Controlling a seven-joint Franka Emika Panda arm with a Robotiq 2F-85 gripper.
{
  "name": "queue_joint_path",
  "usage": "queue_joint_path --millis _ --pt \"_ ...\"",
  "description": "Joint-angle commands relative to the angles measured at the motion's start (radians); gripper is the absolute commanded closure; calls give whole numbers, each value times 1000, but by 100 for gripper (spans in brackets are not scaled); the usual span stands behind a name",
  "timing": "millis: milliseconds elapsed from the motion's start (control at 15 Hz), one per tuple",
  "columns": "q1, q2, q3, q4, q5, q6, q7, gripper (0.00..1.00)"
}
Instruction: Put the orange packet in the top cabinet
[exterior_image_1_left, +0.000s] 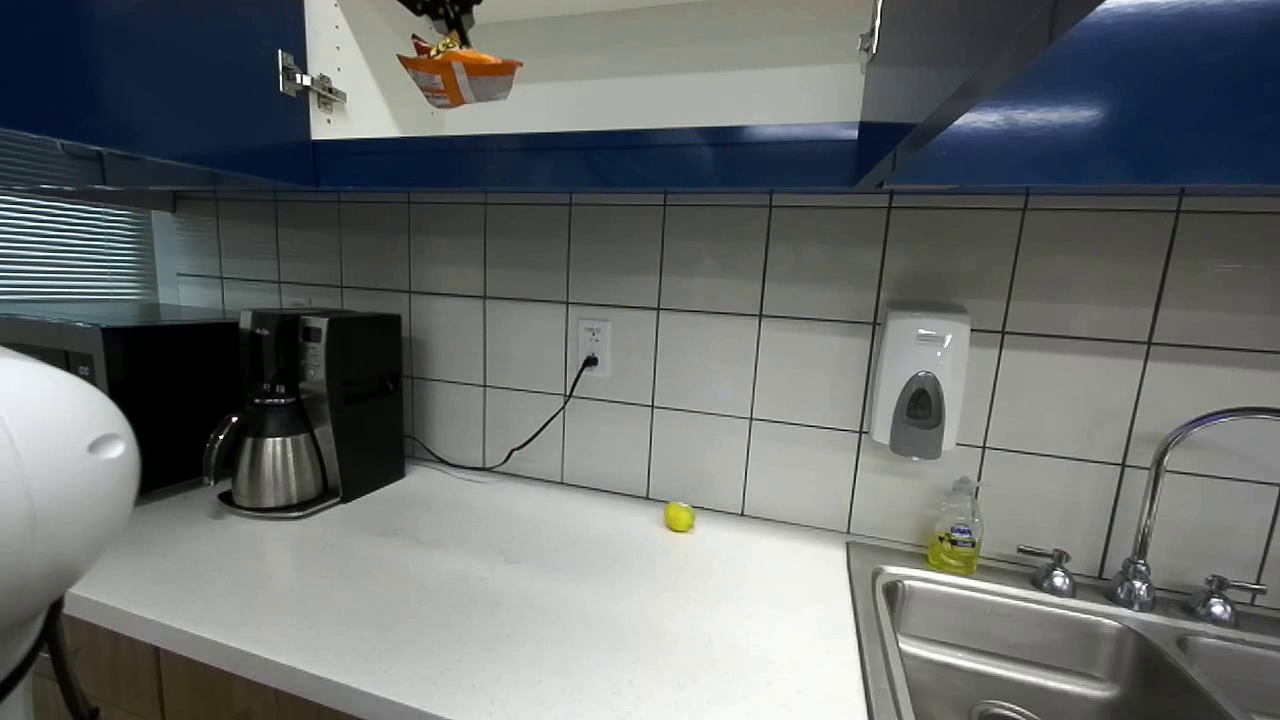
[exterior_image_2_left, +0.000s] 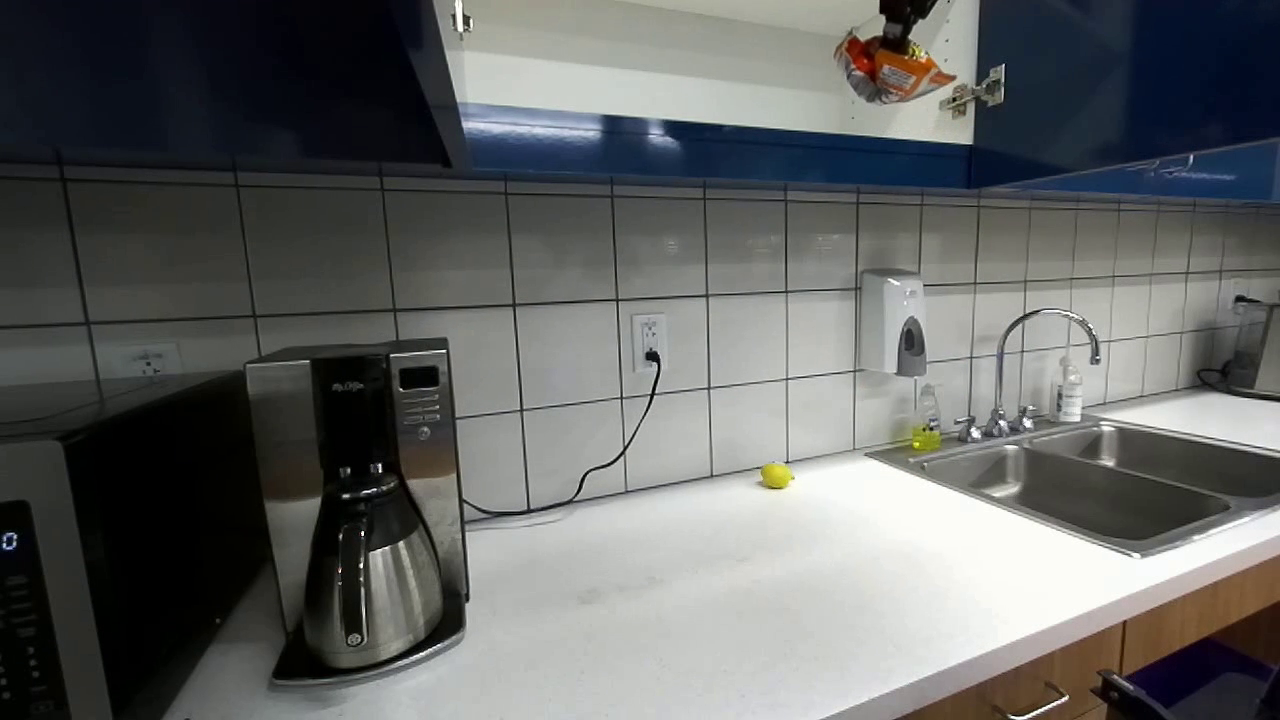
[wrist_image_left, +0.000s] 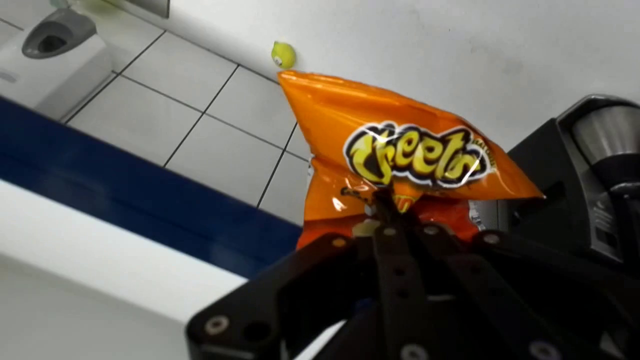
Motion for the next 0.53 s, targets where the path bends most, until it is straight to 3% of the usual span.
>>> queue_joint_path --millis 0,467 --pt "26 84 -4 130 0 48 -6 100" --pt "15 289 3 360 5 103 9 100"
